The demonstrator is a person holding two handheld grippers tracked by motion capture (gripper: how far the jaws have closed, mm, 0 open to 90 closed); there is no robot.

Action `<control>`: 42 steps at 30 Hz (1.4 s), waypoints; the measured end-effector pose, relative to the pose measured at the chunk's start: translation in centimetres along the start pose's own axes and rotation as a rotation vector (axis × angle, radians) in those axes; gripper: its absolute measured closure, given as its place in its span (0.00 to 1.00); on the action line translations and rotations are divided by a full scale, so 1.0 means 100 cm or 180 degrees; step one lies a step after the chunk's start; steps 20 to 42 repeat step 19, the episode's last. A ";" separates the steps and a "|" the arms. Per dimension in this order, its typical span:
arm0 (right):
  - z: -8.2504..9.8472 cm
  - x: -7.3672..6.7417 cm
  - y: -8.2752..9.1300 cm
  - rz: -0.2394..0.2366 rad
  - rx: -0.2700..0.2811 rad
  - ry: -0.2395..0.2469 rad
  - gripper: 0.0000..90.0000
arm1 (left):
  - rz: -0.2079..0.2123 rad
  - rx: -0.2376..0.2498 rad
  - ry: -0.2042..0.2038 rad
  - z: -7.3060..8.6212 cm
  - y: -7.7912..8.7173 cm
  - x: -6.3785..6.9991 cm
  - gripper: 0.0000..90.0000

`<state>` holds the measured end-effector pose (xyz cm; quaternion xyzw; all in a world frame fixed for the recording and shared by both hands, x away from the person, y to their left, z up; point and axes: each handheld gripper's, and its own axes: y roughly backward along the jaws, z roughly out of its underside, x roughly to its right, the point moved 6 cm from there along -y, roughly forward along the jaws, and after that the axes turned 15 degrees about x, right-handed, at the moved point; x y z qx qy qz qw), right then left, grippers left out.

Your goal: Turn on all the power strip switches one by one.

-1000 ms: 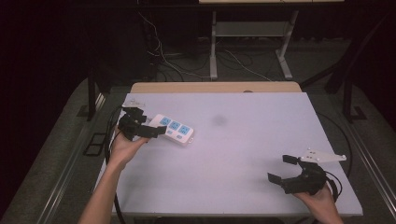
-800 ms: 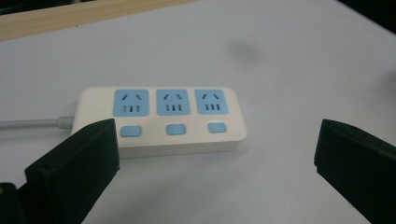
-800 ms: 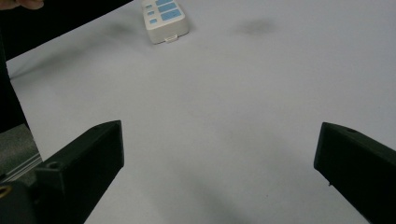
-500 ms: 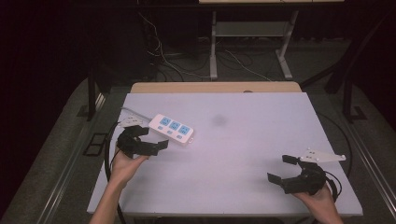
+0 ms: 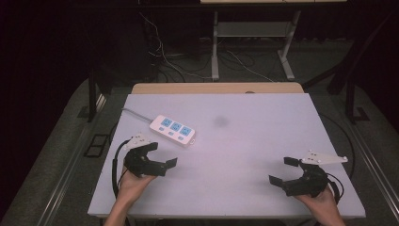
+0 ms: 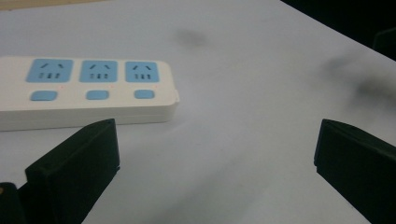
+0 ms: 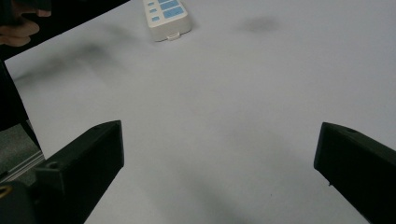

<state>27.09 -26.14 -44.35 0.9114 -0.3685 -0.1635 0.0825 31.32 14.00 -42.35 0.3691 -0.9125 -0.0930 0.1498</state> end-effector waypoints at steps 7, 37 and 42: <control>0.001 -0.001 0.000 -0.0010 -0.0011 -0.0004 0.02 | 0.0099 -0.0012 -0.0082 0.010 -0.003 0.011 0.00; 0.001 -0.004 -0.001 -0.0049 -0.0024 -0.0026 0.02 | 0.0172 -0.0063 -0.0083 0.029 -0.004 0.012 0.00; 0.001 -0.004 -0.001 -0.0049 -0.0024 -0.0026 0.02 | 0.0172 -0.0063 -0.0083 0.029 -0.004 0.012 0.00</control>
